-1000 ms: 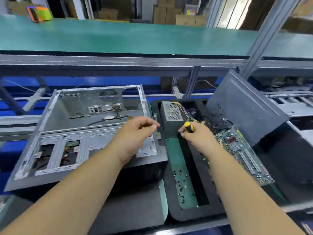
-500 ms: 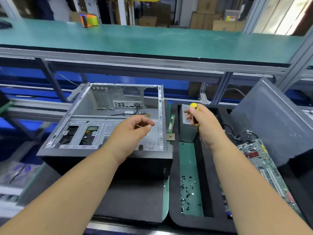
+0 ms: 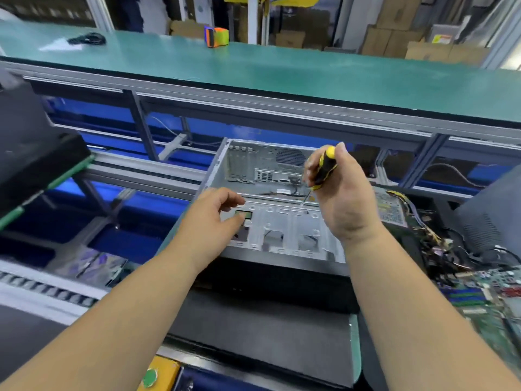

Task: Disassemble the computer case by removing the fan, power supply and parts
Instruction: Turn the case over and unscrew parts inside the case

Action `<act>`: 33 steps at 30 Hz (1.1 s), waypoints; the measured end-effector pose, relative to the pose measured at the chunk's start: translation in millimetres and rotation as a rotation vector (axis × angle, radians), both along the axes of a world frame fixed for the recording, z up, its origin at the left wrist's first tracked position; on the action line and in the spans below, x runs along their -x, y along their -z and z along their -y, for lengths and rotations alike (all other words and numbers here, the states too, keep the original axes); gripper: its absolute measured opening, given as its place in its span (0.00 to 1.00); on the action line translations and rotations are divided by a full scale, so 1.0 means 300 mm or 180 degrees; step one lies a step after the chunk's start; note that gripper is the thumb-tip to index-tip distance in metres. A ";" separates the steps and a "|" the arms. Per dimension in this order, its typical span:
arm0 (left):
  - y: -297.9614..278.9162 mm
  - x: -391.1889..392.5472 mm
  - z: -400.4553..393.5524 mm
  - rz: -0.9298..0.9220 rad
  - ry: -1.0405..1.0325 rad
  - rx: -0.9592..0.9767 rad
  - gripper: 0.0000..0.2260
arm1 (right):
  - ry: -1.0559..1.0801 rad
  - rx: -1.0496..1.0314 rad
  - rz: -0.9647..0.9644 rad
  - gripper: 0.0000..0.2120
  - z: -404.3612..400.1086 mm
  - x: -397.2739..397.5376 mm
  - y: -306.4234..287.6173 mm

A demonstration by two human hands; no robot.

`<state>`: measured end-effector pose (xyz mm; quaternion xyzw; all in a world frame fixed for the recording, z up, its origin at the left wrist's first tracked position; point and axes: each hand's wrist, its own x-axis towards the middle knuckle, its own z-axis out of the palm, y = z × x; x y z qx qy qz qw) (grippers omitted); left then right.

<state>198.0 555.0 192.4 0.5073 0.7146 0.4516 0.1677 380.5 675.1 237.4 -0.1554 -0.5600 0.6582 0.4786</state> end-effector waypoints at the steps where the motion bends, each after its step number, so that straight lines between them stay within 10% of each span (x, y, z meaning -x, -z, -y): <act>1: 0.008 0.046 0.012 -0.0186 -0.0027 0.0059 0.10 | -0.0064 0.0016 -0.0024 0.20 0.014 0.047 0.000; 33: 0.184 0.355 0.024 -0.0345 0.0393 0.0269 0.19 | -0.0904 0.0299 0.0474 0.20 0.117 0.560 0.110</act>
